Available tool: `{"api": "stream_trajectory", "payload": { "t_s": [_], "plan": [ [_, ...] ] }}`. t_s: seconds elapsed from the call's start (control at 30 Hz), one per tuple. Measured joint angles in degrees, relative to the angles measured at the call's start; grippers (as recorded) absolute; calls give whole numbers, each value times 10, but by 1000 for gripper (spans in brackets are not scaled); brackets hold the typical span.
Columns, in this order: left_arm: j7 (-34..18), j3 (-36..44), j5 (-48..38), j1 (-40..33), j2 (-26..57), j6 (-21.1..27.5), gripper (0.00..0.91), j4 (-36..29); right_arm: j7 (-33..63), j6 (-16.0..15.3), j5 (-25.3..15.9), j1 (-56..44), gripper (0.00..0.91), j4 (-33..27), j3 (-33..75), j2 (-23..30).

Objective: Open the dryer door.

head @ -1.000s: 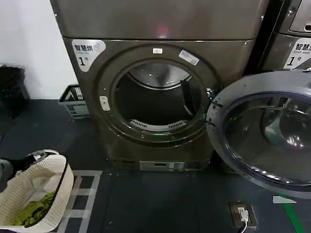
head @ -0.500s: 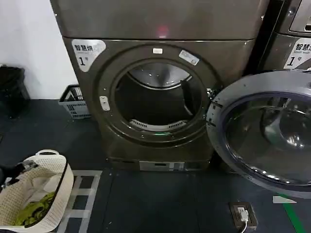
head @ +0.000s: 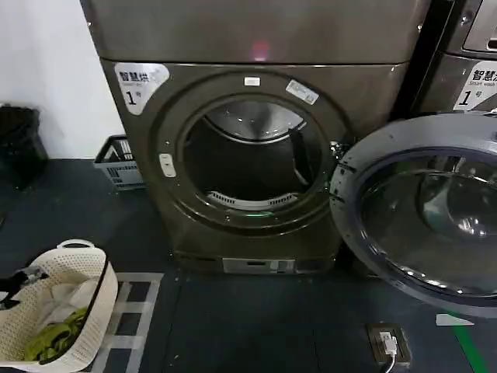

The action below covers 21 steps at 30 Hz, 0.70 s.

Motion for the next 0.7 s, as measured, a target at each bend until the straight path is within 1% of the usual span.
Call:
{"api": "stream_trajectory", "payload": {
  "t_s": [0.33,0.7],
  "plan": [
    [-1,-5,-9,2,-2,0,907,21,1,5,3,2,907,-4,2,0],
    [-1,-4,-8,3,-4,0,907,25,1,10,1,2,907,-10,0,-1]
  ]
}}
